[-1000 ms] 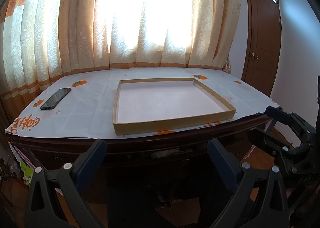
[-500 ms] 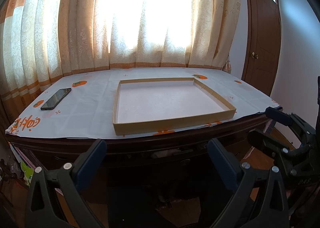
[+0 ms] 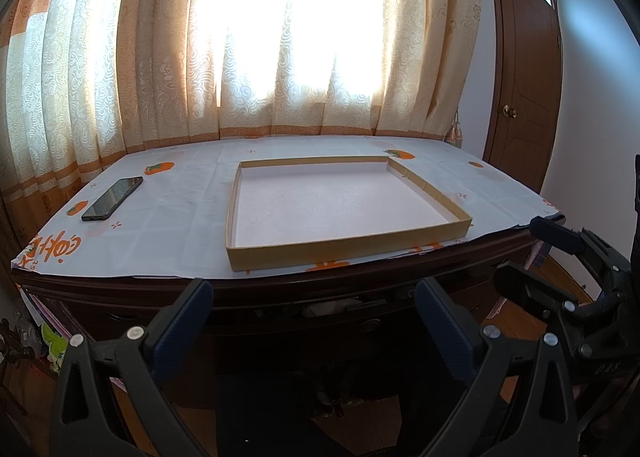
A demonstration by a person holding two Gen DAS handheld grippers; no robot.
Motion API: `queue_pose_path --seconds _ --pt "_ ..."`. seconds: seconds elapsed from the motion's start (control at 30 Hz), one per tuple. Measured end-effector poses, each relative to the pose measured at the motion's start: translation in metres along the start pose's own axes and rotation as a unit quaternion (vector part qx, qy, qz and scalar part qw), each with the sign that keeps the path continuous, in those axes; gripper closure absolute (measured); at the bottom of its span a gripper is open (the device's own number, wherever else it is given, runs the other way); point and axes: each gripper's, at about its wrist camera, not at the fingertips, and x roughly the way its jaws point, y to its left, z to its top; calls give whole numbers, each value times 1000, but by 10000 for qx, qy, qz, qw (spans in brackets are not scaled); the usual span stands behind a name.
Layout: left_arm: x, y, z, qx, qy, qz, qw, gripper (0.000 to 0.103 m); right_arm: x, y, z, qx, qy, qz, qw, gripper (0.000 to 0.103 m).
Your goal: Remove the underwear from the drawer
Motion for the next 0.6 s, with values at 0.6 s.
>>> queue_pose_path --seconds 0.6 --pt "-1 2 1 -18 4 0 10000 0 -2 4 -1 6 -10 10 10000 1"
